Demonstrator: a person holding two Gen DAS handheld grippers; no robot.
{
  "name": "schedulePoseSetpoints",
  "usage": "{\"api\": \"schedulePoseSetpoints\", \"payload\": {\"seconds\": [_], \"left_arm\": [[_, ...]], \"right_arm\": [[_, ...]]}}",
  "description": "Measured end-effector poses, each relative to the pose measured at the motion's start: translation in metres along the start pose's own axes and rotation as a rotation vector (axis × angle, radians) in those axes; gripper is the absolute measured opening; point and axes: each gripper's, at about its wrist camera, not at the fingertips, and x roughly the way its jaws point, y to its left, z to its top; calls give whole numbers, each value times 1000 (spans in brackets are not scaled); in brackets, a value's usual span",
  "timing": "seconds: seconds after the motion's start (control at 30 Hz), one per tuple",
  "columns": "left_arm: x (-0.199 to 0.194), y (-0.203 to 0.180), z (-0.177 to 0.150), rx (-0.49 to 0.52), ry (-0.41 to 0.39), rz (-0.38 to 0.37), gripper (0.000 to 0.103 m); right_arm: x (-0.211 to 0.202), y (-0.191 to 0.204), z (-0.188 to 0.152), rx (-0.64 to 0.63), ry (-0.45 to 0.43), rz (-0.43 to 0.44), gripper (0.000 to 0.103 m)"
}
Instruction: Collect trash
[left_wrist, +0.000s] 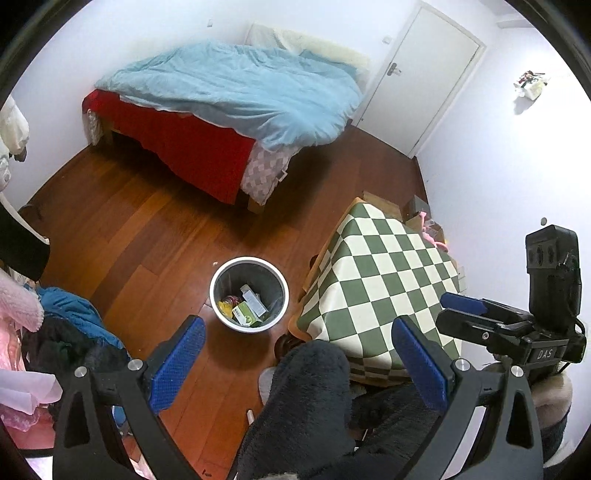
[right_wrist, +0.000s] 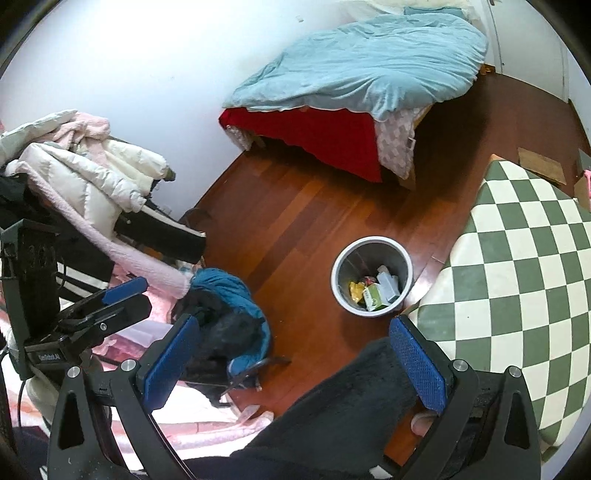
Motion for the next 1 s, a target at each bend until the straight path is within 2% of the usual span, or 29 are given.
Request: {"api": "schedulePoseSetpoints", "payload": {"seconds": [0.47,1.0], "left_arm": [[-11,-9,-1,13,-22,-6,103],[-4,-11,4,10,1,-10,103]], "right_arm": [[-11,11,3,-25,7,30,103],[-7,10,5,-22,18,31,103]]}}
